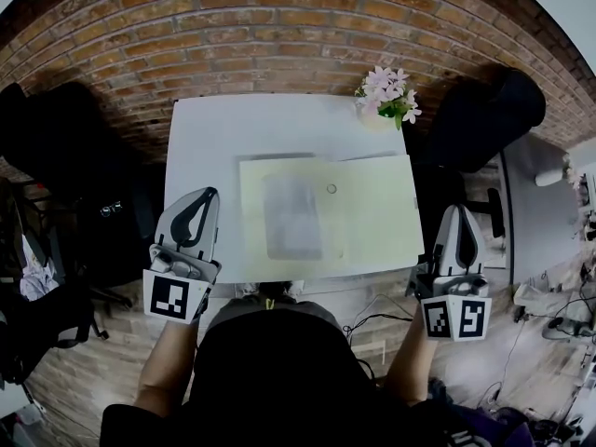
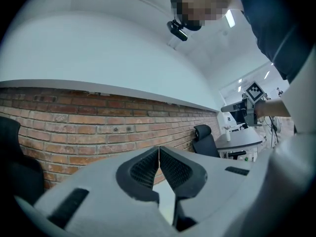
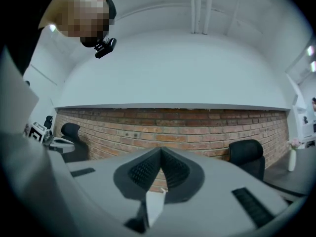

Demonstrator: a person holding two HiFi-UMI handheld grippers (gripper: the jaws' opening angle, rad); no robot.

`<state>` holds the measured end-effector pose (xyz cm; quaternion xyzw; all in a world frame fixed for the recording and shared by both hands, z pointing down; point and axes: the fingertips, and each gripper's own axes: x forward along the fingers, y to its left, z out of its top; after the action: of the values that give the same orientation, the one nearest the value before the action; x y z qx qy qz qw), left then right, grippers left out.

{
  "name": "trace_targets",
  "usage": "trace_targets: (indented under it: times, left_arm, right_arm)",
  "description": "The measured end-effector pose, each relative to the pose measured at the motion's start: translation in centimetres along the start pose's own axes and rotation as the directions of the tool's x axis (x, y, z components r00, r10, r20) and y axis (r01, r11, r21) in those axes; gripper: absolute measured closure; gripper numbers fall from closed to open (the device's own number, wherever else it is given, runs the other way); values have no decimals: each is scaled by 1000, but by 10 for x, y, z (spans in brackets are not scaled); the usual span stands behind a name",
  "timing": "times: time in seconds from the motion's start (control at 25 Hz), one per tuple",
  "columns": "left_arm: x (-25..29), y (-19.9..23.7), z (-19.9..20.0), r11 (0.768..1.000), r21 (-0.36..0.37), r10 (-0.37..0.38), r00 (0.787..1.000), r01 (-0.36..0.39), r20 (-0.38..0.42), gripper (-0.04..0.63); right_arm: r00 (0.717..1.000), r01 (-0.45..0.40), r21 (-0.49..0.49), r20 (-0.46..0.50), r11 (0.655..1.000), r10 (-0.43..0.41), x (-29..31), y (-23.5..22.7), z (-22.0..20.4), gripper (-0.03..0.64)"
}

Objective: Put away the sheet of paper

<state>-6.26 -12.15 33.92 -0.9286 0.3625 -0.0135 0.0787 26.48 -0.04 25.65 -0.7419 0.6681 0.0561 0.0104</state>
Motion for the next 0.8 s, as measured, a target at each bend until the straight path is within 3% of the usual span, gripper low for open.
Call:
trace_targets:
  times: [0.8]
  left_arm:
    - [8, -6, -8, 999, -5, -38, 999, 38, -1, 568]
  right_arm:
    - [998, 56, -14, 25, 998, -56, -3, -6, -3, 603]
